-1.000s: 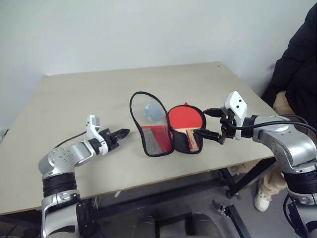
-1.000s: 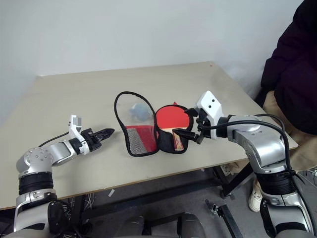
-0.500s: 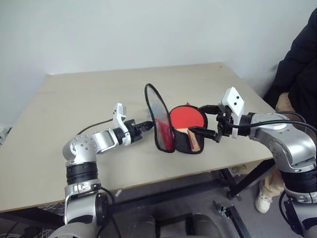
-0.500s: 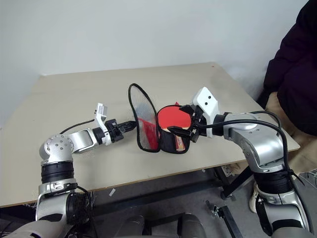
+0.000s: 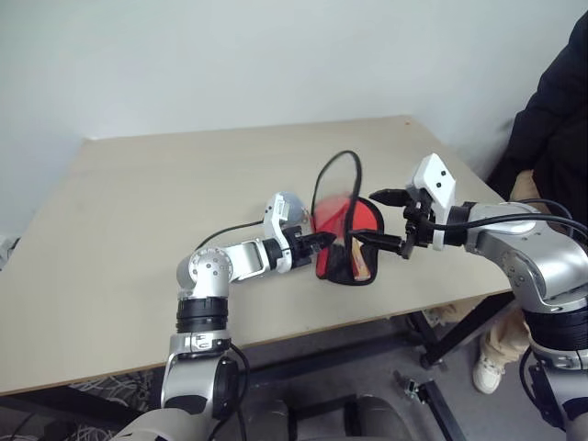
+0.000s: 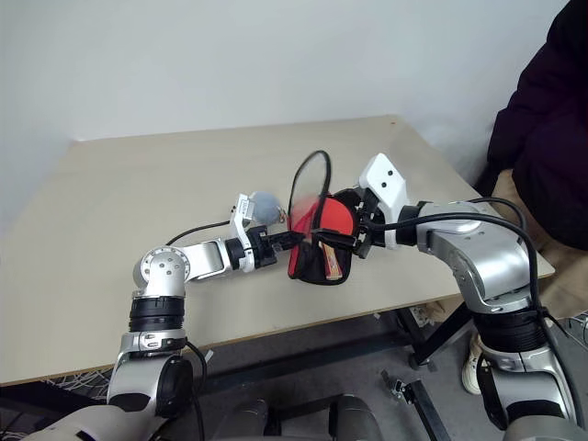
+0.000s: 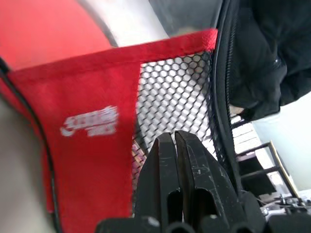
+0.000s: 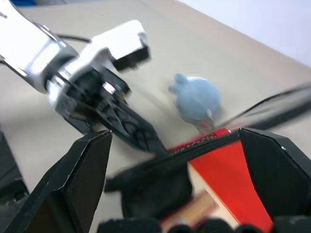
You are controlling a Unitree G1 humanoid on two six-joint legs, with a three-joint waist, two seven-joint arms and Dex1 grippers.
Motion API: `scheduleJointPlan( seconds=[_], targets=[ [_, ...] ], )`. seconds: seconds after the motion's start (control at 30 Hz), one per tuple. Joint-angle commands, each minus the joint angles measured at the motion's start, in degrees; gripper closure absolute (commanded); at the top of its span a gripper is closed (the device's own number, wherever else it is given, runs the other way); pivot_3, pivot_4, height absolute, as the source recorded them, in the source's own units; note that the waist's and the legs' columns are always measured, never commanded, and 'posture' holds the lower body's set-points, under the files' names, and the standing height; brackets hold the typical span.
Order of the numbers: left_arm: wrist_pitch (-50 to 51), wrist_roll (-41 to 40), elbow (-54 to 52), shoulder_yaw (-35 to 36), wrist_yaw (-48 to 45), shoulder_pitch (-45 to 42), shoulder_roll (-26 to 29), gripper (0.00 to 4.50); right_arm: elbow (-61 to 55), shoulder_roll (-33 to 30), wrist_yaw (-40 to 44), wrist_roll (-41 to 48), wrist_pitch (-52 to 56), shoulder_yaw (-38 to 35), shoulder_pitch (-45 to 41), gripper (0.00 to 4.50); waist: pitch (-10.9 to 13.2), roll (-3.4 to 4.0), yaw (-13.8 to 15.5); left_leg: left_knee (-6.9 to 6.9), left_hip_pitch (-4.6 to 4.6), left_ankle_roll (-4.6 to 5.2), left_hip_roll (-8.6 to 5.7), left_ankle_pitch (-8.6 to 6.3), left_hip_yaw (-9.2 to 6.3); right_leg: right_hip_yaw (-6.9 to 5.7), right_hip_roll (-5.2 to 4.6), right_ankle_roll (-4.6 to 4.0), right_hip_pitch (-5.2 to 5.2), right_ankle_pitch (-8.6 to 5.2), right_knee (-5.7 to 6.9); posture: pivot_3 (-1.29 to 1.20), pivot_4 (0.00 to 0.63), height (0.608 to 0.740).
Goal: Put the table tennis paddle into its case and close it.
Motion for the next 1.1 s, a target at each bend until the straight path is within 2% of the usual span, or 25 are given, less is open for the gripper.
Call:
scheduleJointPlan(
  seconds=[0.03, 0.23, 0.47, 0.6, 0.77, 1.03, 1.1],
  targets=[
    [-1.5, 0.6, -1.3, 0.3, -0.1, -0.5, 0.6, 4.49, -0.1, -0.6, 0.5, 0.0, -1.6, -1.2, -2.0, 0.0, 0.0, 0.0, 0.1, 0.0, 0.0, 0.0, 0.0, 0.0, -0.02, -0.01, 0.0, 0.0, 0.0, 0.0, 0.0, 0.0, 0.0, 0.74],
    [-6.8, 3.7, -2.8, -0.7, -1.2, -0.3, 2.0, 4.49, 0.7, -0.3, 0.5, -0.3, -2.0, -0.7, -1.8, 0.0, 0.0, 0.0, 0.1, 0.02, -0.02, 0.0, -0.01, 0.0, 0.0, 0.01, -0.01, 0.01, 0.01, 0.01, -0.03, 0.0, 0.0, 0.74],
    [-0.9, 2.2, 0.0, 2.4, 2.1, -0.3, 1.8, 4.49, 1.0, 0.7, 0.1, -0.3, -2.1, 0.1, -2.0, 0.0, 0.0, 0.0, 0.1, 0.01, -0.03, 0.0, -0.01, 0.0, -0.01, 0.0, -0.01, 0.02, 0.01, 0.01, -0.02, 0.0, 0.0, 0.74],
    [2.8, 1.3, 1.0, 4.8, 4.1, -0.5, 0.7, 3.72, 1.2, 1.3, -0.2, -0.4, -2.1, 0.4, -2.2, 0.0, 0.0, 0.0, 0.1, 0.02, -0.03, 0.0, -0.01, 0.0, -0.01, 0.01, -0.01, 0.03, 0.01, 0.02, -0.02, 0.0, 0.0, 0.74],
    [9.3, -1.5, 1.9, 11.4, 9.1, -1.1, -2.5, 2.39, 0.8, 1.6, -0.6, -0.4, -1.7, 0.6, -1.5, 0.0, 0.0, 0.0, 0.1, 0.02, -0.03, 0.0, -0.01, 0.0, -0.02, 0.01, -0.01, 0.03, 0.0, 0.02, -0.02, 0.0, 0.0, 0.74],
    [13.4, -1.2, 6.1, 18.9, 15.0, -3.4, -3.4, 0.37, 1.1, 1.8, -0.9, -0.4, -1.6, 0.7, -1.0, 0.0, 0.0, -0.01, 0.1, 0.01, -0.01, 0.0, -0.01, 0.0, -0.02, 0.0, 0.0, 0.03, 0.01, 0.02, -0.01, 0.0, 0.0, 0.74],
    [14.3, -1.5, 7.8, 22.0, 16.9, -4.6, -3.7, 0.37, 1.0, 1.8, -1.0, -0.3, -1.4, 0.7, -0.9, 0.0, 0.0, -0.02, 0.1, 0.02, -0.02, 0.0, -0.01, 0.0, -0.03, 0.0, -0.01, 0.03, 0.01, 0.02, -0.01, 0.0, 0.0, 0.74]
  ],
)
